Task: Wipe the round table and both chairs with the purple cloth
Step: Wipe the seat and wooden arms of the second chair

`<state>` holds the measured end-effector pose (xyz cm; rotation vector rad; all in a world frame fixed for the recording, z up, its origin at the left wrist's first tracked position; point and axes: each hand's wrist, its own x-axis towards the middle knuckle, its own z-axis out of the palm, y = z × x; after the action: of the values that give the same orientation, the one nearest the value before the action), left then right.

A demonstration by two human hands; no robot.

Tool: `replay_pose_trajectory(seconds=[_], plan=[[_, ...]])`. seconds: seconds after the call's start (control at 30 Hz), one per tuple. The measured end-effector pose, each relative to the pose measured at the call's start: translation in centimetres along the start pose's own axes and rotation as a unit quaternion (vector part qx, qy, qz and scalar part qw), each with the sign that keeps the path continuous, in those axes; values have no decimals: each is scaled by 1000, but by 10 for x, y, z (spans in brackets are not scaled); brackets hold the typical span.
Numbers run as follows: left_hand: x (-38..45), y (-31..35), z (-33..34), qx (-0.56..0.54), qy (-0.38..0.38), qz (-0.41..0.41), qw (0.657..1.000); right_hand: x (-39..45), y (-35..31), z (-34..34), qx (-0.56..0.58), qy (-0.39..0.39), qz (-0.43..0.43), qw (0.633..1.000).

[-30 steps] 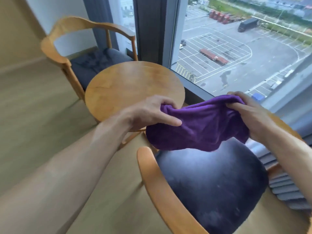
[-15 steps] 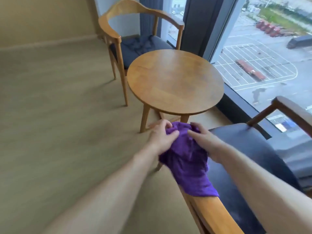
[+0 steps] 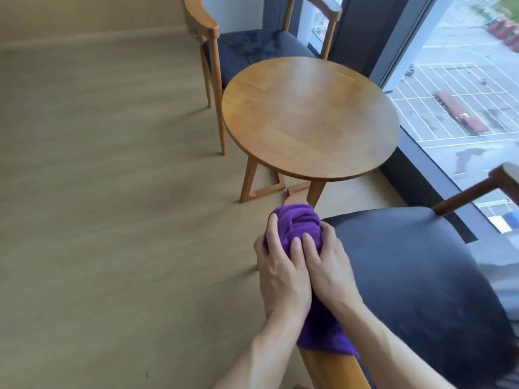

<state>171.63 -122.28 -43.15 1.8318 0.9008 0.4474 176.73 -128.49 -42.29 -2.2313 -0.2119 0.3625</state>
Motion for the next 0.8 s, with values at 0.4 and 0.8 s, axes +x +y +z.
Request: replay_pose_trajectory(seconds=[0.4,0.8], plan=[[96,11,16,70,-46,-23,996,88,-21,14,65,-36,30,997],[-1,-3,0,37,-8,-5,999,11,3,3,39,-25,-2,999]])
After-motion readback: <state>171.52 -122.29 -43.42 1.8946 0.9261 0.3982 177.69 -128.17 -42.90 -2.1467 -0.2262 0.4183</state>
